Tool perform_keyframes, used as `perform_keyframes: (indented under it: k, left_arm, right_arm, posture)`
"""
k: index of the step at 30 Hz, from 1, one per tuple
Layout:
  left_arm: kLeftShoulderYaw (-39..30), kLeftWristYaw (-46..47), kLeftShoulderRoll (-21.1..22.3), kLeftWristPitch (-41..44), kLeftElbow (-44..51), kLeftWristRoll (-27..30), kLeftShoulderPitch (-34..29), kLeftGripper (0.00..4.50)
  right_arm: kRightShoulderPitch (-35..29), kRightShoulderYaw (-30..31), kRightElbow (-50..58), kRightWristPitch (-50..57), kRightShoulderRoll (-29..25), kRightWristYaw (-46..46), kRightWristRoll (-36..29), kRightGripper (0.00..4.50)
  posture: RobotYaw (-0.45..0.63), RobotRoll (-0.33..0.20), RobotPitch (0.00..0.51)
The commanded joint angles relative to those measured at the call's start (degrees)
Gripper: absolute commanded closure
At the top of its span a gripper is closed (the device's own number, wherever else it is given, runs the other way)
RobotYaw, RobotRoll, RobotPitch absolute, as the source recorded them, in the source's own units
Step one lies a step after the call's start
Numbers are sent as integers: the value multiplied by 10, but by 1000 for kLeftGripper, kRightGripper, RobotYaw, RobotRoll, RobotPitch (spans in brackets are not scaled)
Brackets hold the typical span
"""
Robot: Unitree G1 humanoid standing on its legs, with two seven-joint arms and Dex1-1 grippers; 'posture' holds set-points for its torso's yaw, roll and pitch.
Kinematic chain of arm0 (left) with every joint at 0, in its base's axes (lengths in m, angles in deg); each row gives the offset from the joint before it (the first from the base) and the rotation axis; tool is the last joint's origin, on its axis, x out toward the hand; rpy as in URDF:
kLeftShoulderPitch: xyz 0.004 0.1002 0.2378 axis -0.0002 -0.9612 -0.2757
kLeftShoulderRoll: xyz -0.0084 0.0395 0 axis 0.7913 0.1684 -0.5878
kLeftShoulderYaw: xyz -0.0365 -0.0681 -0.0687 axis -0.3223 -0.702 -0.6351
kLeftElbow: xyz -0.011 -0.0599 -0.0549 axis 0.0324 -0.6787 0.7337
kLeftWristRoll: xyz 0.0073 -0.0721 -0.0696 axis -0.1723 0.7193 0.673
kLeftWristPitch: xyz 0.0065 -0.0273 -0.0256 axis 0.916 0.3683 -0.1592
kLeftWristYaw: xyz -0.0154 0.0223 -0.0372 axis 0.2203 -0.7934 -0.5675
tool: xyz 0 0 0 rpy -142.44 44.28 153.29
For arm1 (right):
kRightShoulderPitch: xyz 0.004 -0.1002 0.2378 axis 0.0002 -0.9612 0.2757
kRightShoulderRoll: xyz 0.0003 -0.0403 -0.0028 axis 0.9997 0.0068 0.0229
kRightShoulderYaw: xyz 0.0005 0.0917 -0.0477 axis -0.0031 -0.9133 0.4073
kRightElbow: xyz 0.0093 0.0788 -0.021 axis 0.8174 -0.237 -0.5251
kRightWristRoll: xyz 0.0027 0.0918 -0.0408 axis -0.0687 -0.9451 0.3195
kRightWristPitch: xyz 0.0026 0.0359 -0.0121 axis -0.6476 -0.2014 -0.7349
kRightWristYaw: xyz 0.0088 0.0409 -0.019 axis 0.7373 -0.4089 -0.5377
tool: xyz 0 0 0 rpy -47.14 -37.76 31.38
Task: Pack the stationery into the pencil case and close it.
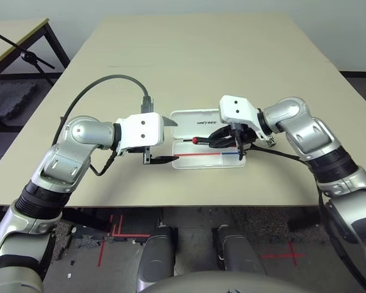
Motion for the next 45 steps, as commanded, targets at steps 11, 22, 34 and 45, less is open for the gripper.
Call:
perform_keyframes:
  k: [11,22,34,45]
  left_arm:
    - [-8,4,15,1,11,-7,-11,0]
    - [-8,4,17,-1,18,-9,-25,0]
    - [-16,11,23,9,30,-5,-38,0]
    - [-38,20,28,11,17,1,-52,0]
  right_arm:
    - [2,15,-71,-76,27,20,32,3656]
    - [-4,-23,-31,-43,3,-11,-15,41]
    - [-40,-129,49,42,-109,-51,-125,41]
    - [-139,-237,203,164,-195,-38,-265,41]
  posture:
    - [101,0,73]
    - [92,0,80]
    - [76,0,87]
    - [49,0,90]
